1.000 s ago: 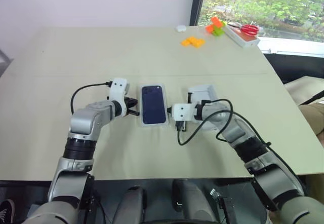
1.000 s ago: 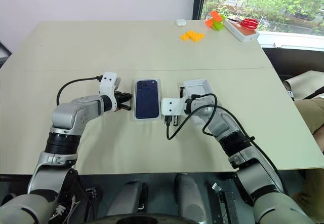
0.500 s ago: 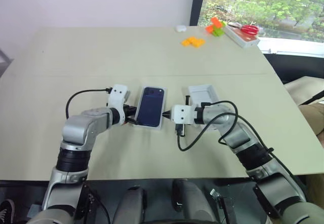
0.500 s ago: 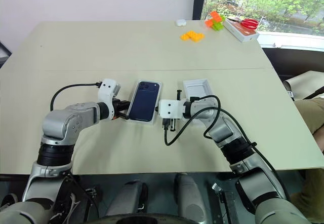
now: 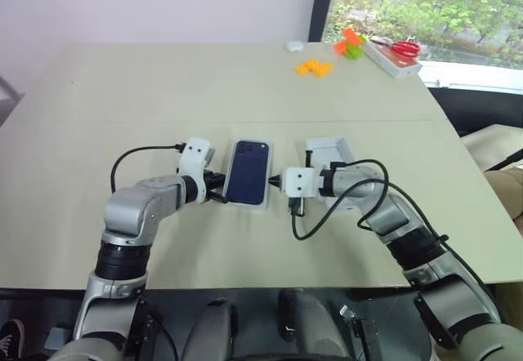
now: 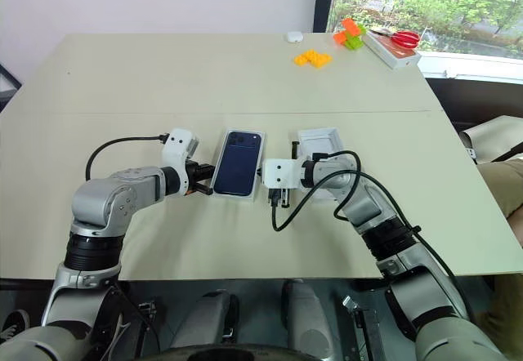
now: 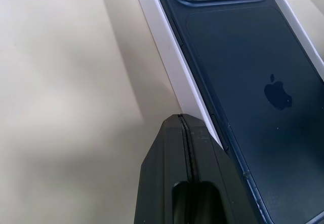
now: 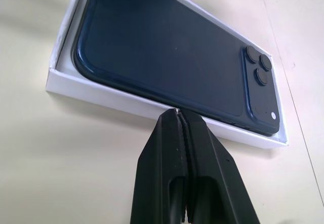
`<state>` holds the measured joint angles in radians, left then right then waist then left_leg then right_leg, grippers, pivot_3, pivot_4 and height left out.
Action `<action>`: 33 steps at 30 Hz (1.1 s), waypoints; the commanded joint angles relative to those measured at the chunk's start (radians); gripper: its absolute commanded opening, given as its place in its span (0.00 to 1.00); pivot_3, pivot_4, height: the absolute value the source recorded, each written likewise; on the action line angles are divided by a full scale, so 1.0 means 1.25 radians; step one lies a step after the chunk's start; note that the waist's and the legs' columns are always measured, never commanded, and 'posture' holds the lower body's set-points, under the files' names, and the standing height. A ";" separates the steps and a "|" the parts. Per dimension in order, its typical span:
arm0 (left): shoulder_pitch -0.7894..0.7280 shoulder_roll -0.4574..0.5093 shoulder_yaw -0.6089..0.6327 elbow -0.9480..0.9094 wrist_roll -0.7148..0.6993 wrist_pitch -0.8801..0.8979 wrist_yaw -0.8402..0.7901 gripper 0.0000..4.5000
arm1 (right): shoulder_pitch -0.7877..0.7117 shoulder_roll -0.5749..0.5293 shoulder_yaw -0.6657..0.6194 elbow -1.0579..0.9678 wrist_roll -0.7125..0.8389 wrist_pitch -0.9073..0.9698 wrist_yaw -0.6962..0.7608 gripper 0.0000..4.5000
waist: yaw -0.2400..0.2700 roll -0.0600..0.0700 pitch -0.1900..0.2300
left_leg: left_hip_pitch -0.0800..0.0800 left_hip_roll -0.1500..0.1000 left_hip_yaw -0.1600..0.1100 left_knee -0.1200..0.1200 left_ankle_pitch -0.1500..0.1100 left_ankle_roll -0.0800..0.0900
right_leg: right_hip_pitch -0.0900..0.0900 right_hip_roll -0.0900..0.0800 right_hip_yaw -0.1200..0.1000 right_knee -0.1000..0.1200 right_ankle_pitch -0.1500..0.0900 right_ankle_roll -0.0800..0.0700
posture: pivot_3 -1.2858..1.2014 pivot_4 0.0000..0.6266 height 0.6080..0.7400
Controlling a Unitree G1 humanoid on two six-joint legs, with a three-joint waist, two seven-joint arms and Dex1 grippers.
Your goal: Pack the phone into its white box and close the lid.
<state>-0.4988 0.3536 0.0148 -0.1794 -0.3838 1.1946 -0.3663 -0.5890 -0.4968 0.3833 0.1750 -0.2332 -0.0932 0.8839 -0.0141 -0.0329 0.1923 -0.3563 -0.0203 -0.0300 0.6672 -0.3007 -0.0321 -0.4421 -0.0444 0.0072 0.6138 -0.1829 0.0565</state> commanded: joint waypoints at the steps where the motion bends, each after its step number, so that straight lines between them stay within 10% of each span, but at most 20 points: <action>1: -0.006 -0.013 -0.007 -0.043 -0.030 0.007 -0.019 0.00 | -0.020 -0.002 -0.007 0.001 -0.011 -0.025 -0.016 0.01 | 0.000 0.000 0.000 | 0.000 0.000 0.000 0.000 0.000 0.000 | 0.000 0.000 0.000 0.000 0.000 0.000 | 0.52 0.24 1.00; 33: -0.031 0.063 0.084 -0.047 -0.108 0.000 -0.095 0.00 | -0.116 0.088 -0.043 0.046 0.024 -0.011 -0.058 0.01 | -0.002 0.000 0.000 | -0.001 0.000 0.000 0.000 0.000 0.000 | 0.000 -0.001 0.000 0.000 0.000 0.000 | 0.52 0.24 1.00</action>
<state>-0.5303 0.4266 0.1069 -0.2175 -0.5050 1.2106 -0.4815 -0.7182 -0.3856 0.3440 0.2454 -0.2186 -0.1019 0.8190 -0.0160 -0.0328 0.1927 -0.3569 -0.0203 -0.0301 0.6675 -0.3011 -0.0313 -0.4422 -0.0460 0.0073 0.6135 -0.1829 0.0564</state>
